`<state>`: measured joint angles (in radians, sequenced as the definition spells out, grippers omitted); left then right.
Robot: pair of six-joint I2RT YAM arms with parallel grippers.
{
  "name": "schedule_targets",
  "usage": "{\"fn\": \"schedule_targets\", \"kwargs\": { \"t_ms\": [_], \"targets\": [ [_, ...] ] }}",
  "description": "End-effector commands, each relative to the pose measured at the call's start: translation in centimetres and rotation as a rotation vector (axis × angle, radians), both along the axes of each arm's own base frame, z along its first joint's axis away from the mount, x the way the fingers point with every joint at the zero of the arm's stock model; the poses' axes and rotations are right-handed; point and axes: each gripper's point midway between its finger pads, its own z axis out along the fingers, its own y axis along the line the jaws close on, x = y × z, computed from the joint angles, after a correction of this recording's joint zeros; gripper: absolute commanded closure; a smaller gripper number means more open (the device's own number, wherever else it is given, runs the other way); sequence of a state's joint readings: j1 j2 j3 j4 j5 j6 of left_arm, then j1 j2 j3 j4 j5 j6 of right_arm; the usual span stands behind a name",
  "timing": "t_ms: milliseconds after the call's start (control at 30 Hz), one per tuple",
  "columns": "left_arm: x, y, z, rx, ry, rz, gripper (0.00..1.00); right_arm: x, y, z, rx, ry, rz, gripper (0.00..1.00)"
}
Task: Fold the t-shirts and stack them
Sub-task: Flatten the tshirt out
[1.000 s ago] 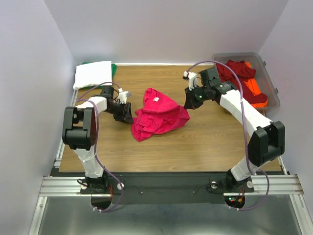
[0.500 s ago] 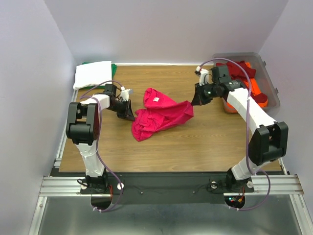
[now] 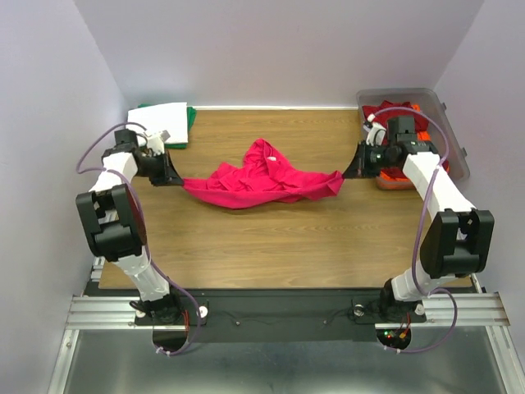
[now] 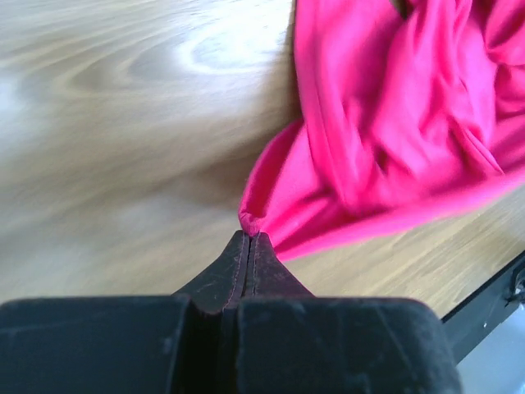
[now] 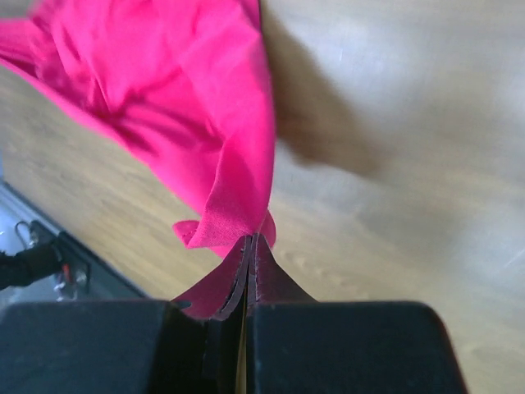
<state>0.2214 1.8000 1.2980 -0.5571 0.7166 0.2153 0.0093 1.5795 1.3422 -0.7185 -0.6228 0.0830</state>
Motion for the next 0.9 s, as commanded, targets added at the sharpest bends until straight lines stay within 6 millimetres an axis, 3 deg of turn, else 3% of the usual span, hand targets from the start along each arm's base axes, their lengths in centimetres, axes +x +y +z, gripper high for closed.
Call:
{"fn": "schedule_targets", "kwargs": {
  "t_ms": [0,100,167,200,233,267,300,333,367,400,433,467,533,567,600,667,867],
  "targets": [
    [-3.2,0.1,2.0,-0.036,0.025,-0.020,1.00,-1.9,0.6,1.2,0.067,0.017,-0.027,0.99],
    [-3.9,0.2,3.0,-0.084,0.017,-0.007,1.00,-1.1,0.8,2.5,0.092,-0.005,-0.044,0.99],
    [-3.4,0.5,5.9,-0.123,-0.047,0.001,1.00,0.9,-0.4,5.0,0.107,-0.068,-0.082,0.99],
    [-2.2,0.8,8.4,-0.116,-0.115,-0.001,1.00,1.8,-0.7,6.3,0.118,-0.092,-0.101,0.99],
    [-1.6,0.9,10.7,-0.110,-0.175,-0.003,1.00,3.4,-1.3,9.6,0.128,-0.179,-0.121,0.99],
    [-0.9,1.0,13.0,-0.129,-0.218,0.012,1.00,4.8,-2.5,11.2,0.145,-0.212,-0.157,0.99],
    [0.6,1.5,17.4,-0.108,-0.331,0.018,1.00,5.7,-3.1,13.0,0.178,-0.233,-0.192,1.00],
    [1.3,1.7,20.0,-0.112,-0.385,0.034,1.00,6.7,-3.7,14.9,0.190,-0.282,-0.212,0.99],
    [2.2,1.8,22.4,-0.127,-0.430,0.065,1.00,8.0,-4.7,18.5,0.201,-0.366,-0.234,0.99],
    [2.7,1.9,24.7,-0.127,-0.476,0.078,1.00,8.6,-5.0,20.1,0.229,-0.389,-0.253,0.99],
    [3.7,2.2,28.6,-0.106,-0.587,0.079,1.00,9.1,-5.3,22.1,0.239,-0.439,-0.259,1.00],
    [4.0,2.2,30.2,-0.129,-0.608,0.108,1.00,9.6,-5.4,24.7,0.250,-0.500,-0.257,1.00],
    [4.3,2.1,34.4,-0.120,-0.735,0.098,1.00,10.1,-5.5,27.5,0.283,-0.553,-0.270,0.99],
    [4.2,2.0,35.6,-0.127,-0.765,0.097,1.00,10.3,-5.7,29.7,0.288,-0.608,-0.268,0.99],
    [3.8,1.9,37.3,-0.123,-0.808,0.096,1.00,10.2,-5.7,30.8,0.301,-0.626,-0.274,0.99],
    [3.5,1.9,38.8,-0.104,-0.864,0.097,1.00,9.6,-5.9,33.3,0.288,-0.700,-0.280,0.99],
    [0.3,1.2,39.9,-0.035,-0.941,0.093,1.00,6.3,-6.2,35.7,0.250,-0.776,-0.319,0.99]
  ]
}}
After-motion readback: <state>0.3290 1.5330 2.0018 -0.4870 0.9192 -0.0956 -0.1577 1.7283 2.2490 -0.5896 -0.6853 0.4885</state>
